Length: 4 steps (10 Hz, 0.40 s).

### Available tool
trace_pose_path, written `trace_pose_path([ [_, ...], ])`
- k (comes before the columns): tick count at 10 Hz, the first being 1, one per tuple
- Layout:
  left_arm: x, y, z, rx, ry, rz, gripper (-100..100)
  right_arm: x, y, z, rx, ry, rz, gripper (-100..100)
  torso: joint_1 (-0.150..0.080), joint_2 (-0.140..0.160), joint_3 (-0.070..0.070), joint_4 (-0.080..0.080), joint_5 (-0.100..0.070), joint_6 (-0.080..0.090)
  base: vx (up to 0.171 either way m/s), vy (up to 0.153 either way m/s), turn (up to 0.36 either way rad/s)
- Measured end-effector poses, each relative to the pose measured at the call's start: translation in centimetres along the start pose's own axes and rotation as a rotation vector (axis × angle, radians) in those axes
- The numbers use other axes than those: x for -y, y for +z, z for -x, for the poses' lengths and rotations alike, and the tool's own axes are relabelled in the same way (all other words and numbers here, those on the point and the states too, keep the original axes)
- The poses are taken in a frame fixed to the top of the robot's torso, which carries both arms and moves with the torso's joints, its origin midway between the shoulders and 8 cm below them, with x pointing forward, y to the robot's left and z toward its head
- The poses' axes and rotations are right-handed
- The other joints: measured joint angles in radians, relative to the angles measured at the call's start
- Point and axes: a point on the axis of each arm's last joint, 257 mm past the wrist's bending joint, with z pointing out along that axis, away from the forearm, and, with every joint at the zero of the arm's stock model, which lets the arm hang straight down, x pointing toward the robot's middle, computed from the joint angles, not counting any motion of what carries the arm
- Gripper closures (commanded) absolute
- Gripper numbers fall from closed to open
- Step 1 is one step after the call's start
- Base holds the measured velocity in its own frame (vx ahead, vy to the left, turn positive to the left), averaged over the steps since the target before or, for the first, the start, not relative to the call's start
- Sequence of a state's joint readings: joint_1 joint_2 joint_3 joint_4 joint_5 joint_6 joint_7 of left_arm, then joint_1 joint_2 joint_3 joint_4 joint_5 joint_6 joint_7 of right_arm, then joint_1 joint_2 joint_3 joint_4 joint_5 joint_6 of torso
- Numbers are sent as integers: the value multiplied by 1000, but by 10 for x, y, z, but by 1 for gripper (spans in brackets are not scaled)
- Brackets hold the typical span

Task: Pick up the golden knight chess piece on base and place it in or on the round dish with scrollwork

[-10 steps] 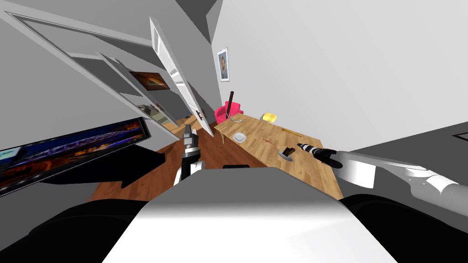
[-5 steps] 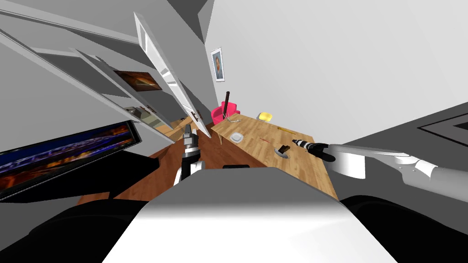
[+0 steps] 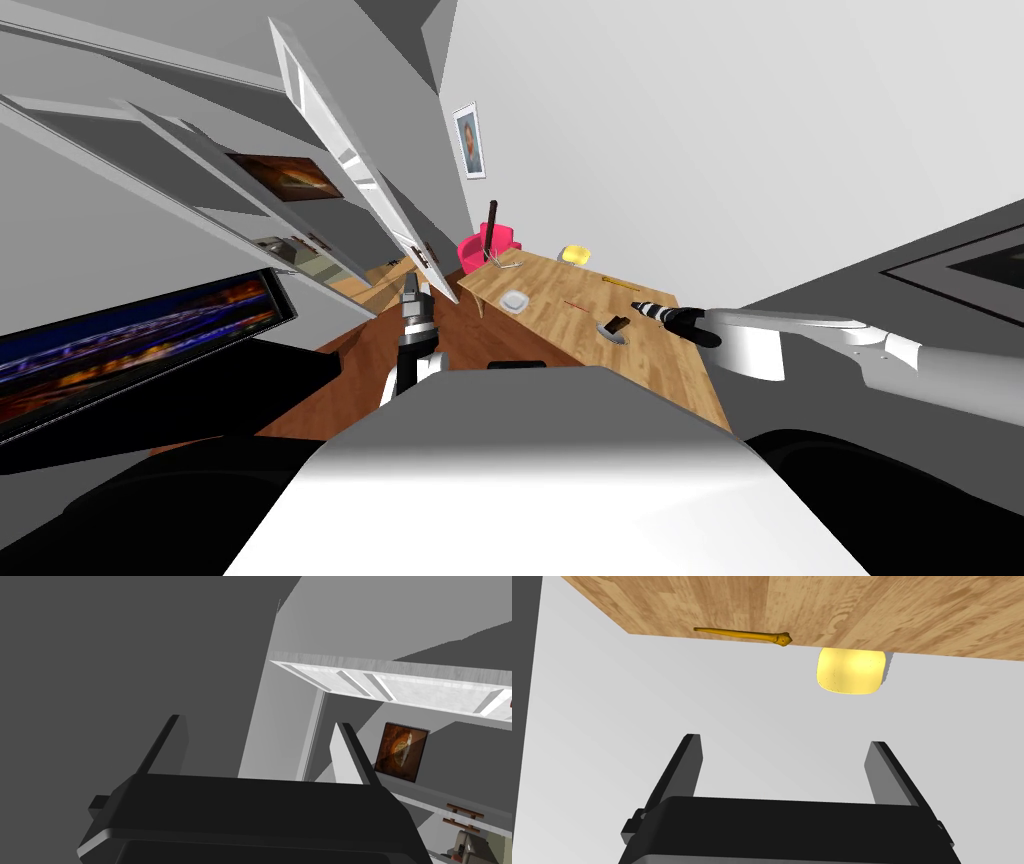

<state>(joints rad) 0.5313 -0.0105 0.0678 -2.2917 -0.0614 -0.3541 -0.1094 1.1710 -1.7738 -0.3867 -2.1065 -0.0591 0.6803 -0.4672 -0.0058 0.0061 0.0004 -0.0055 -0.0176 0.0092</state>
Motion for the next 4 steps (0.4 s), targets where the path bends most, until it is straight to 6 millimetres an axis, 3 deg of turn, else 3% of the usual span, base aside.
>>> trace_pose_path([
  [4, 0, 0, 0, 0, 0, 0, 0, 0, 0, 0, 0, 0, 0, 0, 0, 0, 0, 0, 0, 0, 0, 0, 0],
])
